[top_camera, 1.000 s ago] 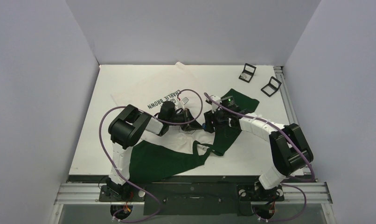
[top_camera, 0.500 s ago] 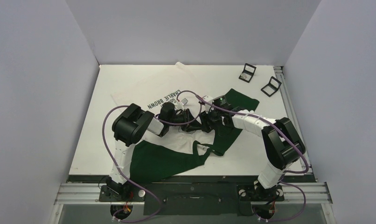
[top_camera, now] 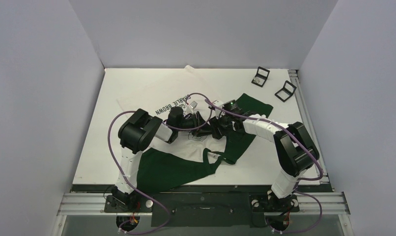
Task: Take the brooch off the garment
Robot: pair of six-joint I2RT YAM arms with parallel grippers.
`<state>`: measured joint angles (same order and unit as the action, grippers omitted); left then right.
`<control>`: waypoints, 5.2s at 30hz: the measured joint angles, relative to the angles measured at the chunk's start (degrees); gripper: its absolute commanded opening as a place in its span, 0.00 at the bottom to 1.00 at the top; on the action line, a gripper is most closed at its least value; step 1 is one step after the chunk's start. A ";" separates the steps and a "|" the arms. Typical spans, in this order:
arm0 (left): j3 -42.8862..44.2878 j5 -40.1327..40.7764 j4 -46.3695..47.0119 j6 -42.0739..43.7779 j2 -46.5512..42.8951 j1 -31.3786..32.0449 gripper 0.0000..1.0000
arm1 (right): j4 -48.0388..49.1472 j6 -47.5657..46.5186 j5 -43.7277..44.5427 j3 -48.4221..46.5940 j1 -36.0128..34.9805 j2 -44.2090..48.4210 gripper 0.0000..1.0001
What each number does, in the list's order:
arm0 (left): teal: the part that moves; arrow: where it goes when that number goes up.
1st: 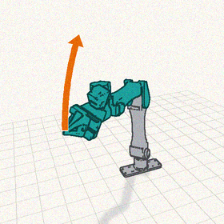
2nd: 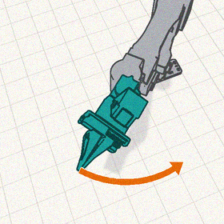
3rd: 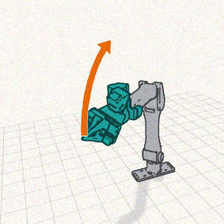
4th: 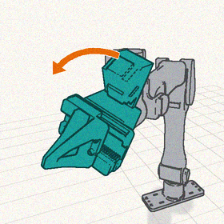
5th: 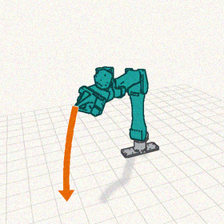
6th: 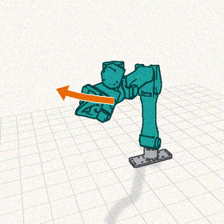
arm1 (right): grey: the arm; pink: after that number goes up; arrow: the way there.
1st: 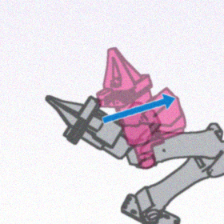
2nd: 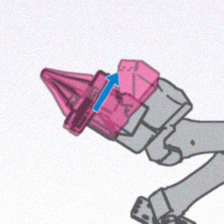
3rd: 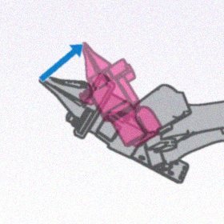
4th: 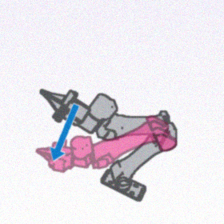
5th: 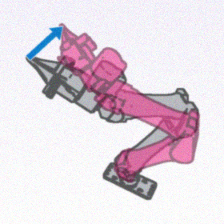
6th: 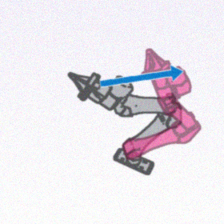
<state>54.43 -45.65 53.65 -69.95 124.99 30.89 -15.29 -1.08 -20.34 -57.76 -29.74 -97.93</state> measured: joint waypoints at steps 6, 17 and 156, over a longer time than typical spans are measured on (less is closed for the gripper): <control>0.22 -0.24 1.51 -1.49 0.76 0.07 0.34 | -0.31 0.02 -0.02 -0.15 0.00 -0.35 0.46; 0.90 -0.11 3.91 -3.48 1.49 0.33 0.34 | -0.44 0.42 -0.44 -0.15 -0.04 -0.35 0.30; -1.03 1.11 17.49 21.90 4.13 1.38 0.34 | 35.91 22.80 -25.18 20.50 12.57 5.25 0.00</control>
<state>53.41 -44.53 71.13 -48.05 129.12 32.27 20.62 21.71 -45.52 -37.26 -17.17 -92.68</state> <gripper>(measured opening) 0.369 0.009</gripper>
